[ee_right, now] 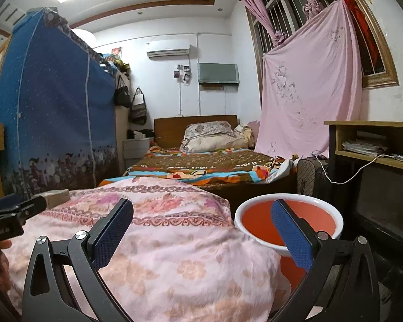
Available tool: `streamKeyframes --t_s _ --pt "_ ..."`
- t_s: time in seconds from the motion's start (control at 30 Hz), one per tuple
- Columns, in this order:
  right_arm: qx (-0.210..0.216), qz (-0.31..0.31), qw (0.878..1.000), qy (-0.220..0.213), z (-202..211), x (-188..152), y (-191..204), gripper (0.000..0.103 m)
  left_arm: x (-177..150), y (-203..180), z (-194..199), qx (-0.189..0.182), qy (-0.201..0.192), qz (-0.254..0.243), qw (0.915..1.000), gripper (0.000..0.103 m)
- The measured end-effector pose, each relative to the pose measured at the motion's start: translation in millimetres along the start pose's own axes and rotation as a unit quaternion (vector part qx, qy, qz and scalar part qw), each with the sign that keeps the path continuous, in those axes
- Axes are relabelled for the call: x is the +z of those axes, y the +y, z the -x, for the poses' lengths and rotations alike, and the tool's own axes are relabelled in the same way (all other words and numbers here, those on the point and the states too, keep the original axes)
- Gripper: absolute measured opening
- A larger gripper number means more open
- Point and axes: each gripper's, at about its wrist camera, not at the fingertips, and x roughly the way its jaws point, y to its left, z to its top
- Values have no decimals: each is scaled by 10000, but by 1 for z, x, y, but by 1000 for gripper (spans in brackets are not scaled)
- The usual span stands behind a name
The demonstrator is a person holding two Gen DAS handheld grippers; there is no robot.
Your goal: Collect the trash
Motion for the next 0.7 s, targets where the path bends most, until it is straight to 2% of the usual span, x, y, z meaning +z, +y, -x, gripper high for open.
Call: streamKeyframes --t_s 0.7 --pt "11 85 10000 -19 5 -7 4 103 -8 3 10 80 -189 -59 9998 92"
